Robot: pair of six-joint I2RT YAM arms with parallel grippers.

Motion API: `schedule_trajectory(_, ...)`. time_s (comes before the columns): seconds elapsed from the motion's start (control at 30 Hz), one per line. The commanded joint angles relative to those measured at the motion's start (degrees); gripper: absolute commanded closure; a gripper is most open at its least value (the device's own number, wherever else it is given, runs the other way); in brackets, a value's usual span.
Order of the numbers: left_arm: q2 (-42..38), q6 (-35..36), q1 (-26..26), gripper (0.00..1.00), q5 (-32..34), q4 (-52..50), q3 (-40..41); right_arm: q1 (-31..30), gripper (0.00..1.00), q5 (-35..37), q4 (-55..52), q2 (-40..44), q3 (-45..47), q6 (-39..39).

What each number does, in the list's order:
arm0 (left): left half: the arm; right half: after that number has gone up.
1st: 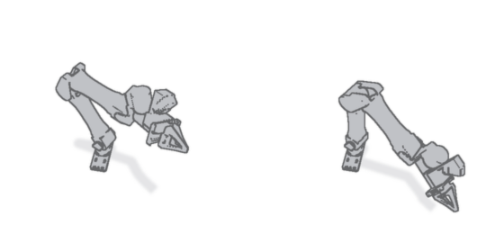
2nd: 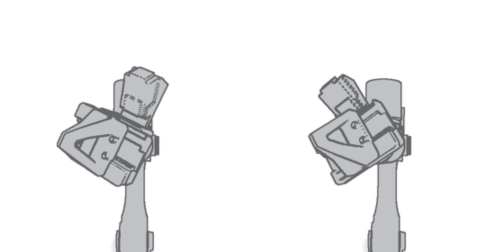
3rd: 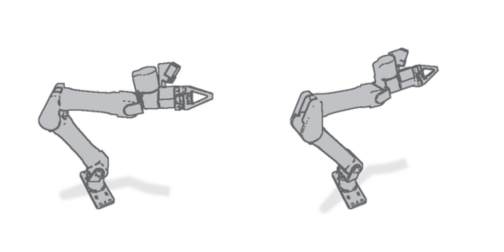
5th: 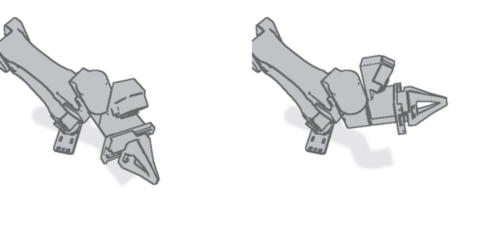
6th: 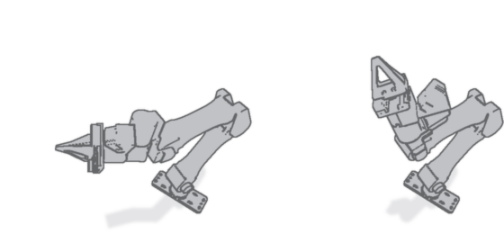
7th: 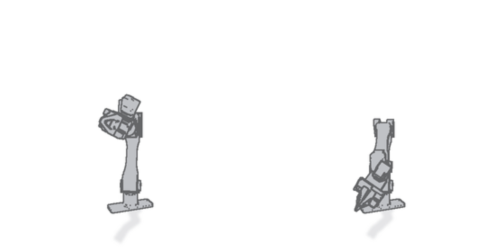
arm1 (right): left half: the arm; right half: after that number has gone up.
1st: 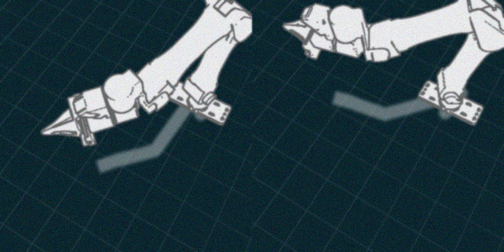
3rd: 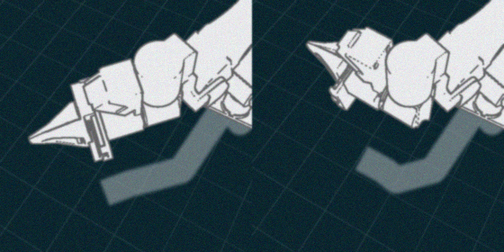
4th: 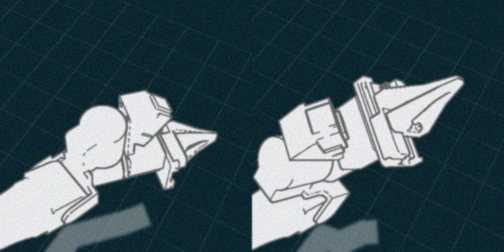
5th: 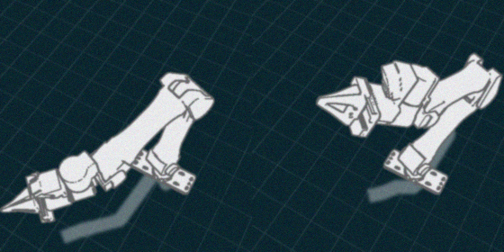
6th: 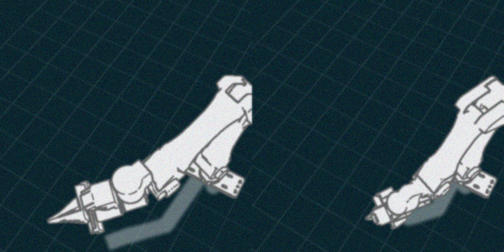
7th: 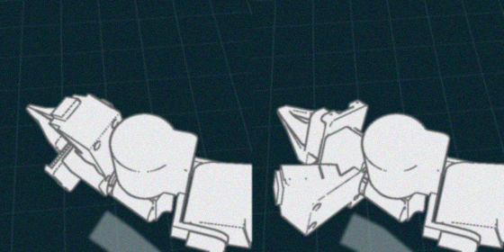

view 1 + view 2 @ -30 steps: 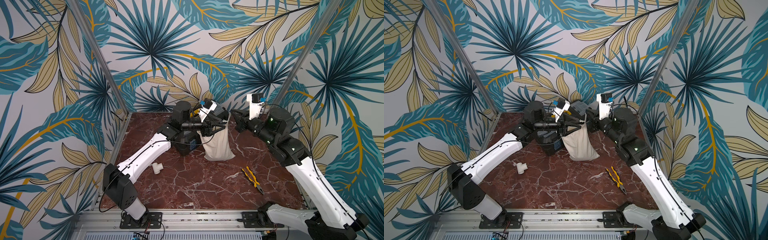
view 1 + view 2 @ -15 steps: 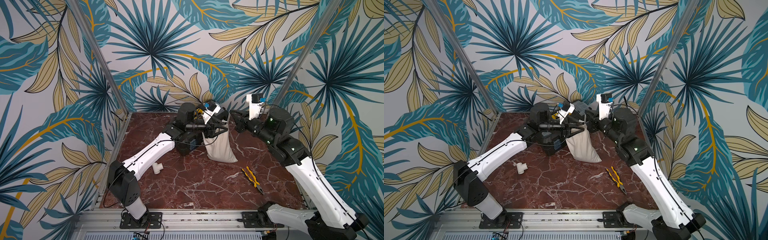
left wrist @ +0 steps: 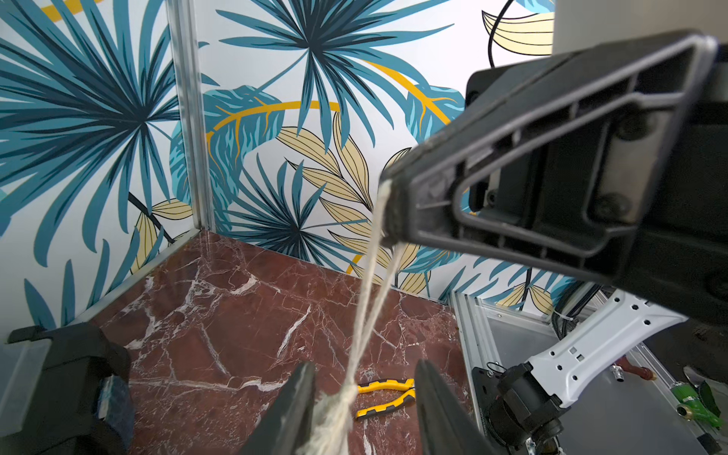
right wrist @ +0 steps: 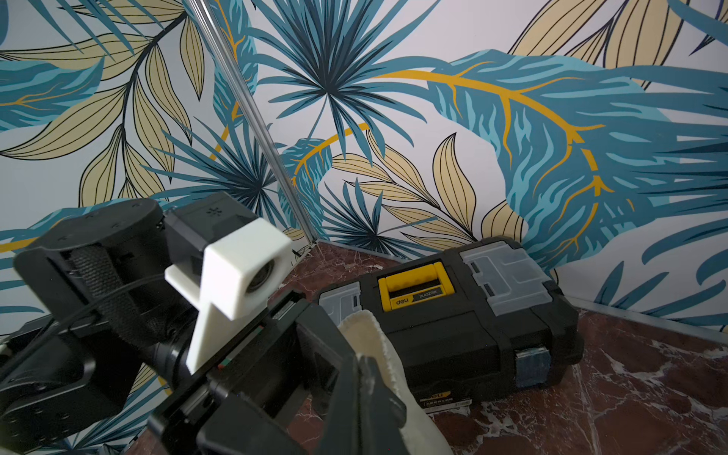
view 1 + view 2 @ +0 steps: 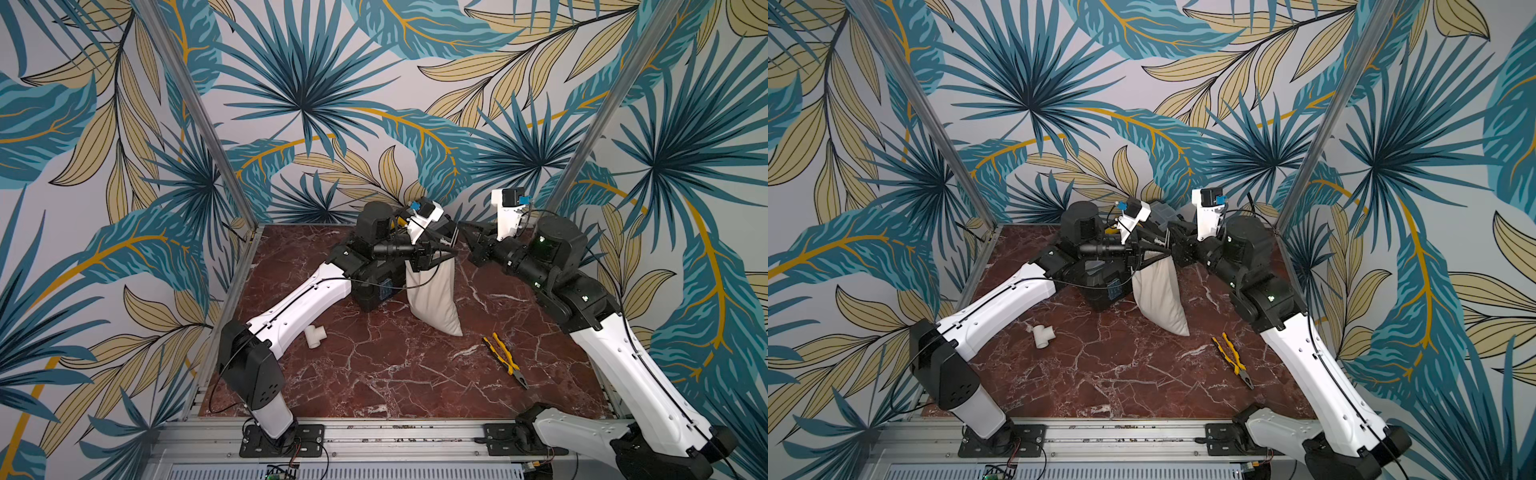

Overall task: Close the soil bag
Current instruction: Frap the soil bag at the center of the board.

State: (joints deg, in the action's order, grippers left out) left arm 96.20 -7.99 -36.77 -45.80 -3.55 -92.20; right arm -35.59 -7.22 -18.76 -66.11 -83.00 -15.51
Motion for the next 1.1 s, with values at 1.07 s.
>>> schedule_trajectory(1.07, 3.08, 7.01, -0.73, 0.81, 1.27, -4.58, -0.61, 0.17, 1.00, 0.17, 8.44, 1.66, 1.91, -3.25)
